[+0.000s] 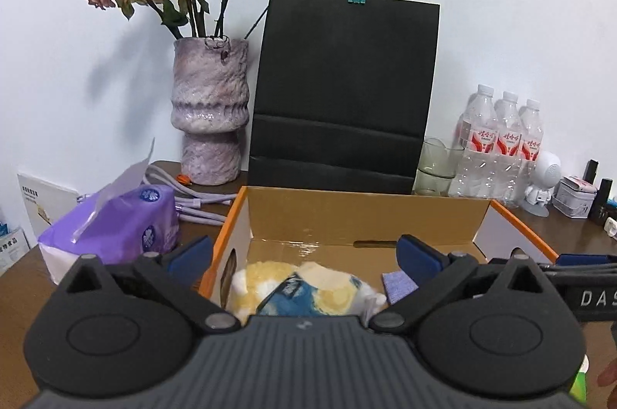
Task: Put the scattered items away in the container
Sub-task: 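Open the right tool to drop the pouch in the box while the left releases the snack pack, then grasp the red-green ribbon bow with the right tool while the left grasps the white wipes pack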
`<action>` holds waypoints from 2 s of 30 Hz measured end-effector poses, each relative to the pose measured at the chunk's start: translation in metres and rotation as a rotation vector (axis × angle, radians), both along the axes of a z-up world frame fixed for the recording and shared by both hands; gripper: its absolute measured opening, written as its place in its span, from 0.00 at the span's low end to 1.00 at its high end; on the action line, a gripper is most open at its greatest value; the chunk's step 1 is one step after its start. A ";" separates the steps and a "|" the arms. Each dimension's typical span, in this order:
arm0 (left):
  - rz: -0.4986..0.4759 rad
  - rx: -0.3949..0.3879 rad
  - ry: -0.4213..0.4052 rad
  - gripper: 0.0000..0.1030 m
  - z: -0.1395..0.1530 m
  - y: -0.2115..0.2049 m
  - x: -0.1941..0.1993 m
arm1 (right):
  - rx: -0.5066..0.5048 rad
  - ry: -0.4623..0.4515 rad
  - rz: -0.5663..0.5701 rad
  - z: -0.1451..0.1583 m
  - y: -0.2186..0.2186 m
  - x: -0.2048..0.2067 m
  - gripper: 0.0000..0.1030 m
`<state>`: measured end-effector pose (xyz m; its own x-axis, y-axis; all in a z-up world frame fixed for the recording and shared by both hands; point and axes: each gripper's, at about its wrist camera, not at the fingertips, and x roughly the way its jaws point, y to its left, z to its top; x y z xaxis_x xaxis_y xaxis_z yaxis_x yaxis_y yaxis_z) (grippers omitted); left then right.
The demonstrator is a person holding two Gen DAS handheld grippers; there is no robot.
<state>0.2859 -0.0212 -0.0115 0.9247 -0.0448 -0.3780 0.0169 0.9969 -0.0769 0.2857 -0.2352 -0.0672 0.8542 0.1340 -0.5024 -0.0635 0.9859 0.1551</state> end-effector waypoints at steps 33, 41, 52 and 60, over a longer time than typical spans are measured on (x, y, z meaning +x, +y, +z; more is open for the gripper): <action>-0.066 0.025 0.133 1.00 -0.021 0.063 -0.110 | -0.104 0.024 0.146 -0.030 -0.010 -0.144 1.00; -0.057 0.013 0.158 1.00 -0.024 0.059 -0.130 | -0.132 0.042 0.190 -0.043 0.014 -0.156 0.86; -0.108 0.002 0.175 1.00 -0.022 0.005 -0.121 | -0.066 0.064 0.138 -0.044 -0.005 -0.159 0.36; -0.161 0.069 0.188 1.00 -0.039 -0.060 -0.104 | -0.081 0.016 0.005 -0.037 -0.041 -0.158 0.36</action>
<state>0.1822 -0.0817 -0.0507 0.8210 -0.1541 -0.5497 0.1678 0.9855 -0.0256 0.1277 -0.2766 -0.1038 0.8453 0.0973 -0.5254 -0.0670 0.9948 0.0763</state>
